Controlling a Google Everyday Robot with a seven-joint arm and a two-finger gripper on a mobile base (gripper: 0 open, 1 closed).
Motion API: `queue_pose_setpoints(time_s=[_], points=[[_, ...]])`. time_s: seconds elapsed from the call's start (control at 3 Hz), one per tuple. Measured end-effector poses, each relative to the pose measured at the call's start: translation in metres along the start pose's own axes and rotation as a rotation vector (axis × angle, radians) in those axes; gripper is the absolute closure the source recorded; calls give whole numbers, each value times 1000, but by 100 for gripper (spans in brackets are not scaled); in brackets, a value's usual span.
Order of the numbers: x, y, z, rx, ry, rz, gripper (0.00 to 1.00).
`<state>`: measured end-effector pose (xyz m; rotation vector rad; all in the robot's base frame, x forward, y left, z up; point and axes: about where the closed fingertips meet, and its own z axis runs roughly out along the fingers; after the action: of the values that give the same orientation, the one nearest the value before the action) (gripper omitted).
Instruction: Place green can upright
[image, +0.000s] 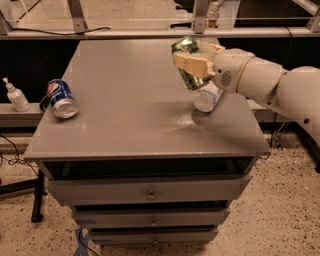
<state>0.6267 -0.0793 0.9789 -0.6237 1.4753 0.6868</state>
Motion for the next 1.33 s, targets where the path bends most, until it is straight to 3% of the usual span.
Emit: queue_pose_setpoints(time_s=[0.33, 0.67, 1.0, 1.33], points=[[4, -28, -35, 26, -39, 25, 100], [4, -28, -35, 26, -39, 25, 100], [7, -30, -45, 16, -100, 87, 100], [15, -37, -73, 15, -170, 160, 100]])
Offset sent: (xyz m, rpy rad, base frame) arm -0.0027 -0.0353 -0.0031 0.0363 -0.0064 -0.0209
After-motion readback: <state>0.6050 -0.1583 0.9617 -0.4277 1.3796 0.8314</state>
